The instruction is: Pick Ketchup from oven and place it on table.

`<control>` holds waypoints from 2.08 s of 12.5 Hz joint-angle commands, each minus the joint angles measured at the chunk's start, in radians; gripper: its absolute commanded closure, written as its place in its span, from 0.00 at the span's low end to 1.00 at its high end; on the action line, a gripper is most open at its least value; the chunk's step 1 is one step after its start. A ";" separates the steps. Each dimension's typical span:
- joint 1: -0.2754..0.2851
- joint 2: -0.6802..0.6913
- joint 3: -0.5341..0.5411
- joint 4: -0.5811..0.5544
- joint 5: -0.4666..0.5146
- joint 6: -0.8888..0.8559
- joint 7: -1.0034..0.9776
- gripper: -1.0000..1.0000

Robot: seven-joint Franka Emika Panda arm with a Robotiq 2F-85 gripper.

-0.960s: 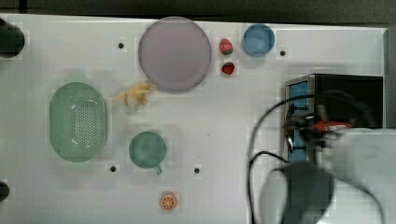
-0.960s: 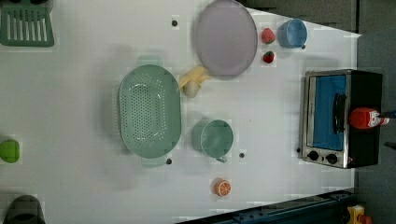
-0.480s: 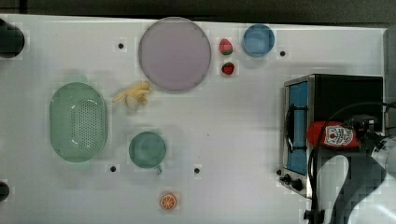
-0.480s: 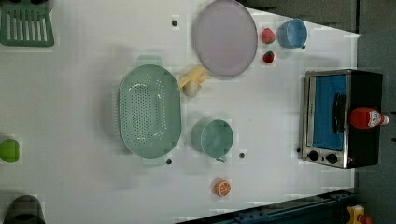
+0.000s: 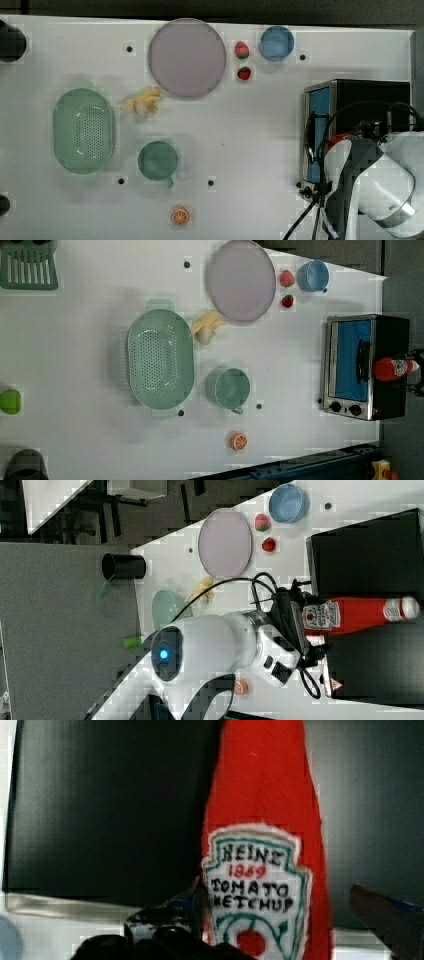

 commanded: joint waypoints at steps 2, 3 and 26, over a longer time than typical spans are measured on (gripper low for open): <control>-0.010 -0.003 -0.032 0.025 0.036 0.040 -0.037 0.00; -0.010 -0.001 -0.031 0.028 0.036 0.056 -0.037 0.01; 0.057 -0.245 0.524 -0.161 -0.017 -0.185 0.420 0.50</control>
